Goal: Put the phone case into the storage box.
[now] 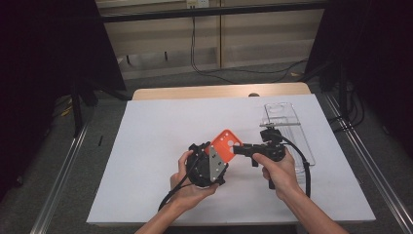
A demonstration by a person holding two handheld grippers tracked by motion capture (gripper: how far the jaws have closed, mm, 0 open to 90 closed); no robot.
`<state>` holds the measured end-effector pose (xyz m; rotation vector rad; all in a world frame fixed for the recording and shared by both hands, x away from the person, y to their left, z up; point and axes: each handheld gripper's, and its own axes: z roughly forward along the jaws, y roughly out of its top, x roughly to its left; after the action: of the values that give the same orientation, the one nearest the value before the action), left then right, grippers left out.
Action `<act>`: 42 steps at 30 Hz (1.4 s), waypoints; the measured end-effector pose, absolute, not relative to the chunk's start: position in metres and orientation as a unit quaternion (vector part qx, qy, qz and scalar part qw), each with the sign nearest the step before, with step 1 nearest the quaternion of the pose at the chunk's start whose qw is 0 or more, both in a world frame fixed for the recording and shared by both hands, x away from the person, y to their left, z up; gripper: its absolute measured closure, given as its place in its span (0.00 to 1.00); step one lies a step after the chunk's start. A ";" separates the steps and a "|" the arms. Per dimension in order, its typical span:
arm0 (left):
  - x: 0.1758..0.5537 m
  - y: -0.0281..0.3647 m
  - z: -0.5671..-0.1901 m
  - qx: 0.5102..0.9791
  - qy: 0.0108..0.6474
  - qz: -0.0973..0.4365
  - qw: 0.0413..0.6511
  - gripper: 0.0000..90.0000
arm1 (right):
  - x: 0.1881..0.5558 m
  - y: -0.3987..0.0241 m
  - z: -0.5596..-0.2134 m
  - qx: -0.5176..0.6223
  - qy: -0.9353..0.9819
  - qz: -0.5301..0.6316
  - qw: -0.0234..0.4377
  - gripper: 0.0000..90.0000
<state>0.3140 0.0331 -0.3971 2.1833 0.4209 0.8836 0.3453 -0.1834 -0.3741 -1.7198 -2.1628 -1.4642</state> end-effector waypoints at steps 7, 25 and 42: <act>0.315 0.034 -0.397 0.851 0.165 0.343 0.363 0.18 | 0.347 -0.186 -0.377 -0.561 -0.676 -0.477 0.031 0.82; 0.316 0.031 -0.402 0.852 0.163 0.353 0.352 0.18 | 0.346 -0.186 -0.377 -0.571 -0.671 -0.472 0.041 0.86; 0.318 0.029 -0.405 0.845 0.168 0.353 0.366 0.13 | 0.346 -0.186 -0.376 -0.577 -0.658 -0.482 0.037 0.89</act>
<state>0.3185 0.0289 -0.4046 2.1710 0.4312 0.9076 0.3464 -0.1861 -0.3763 -1.7720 -2.0209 -1.4791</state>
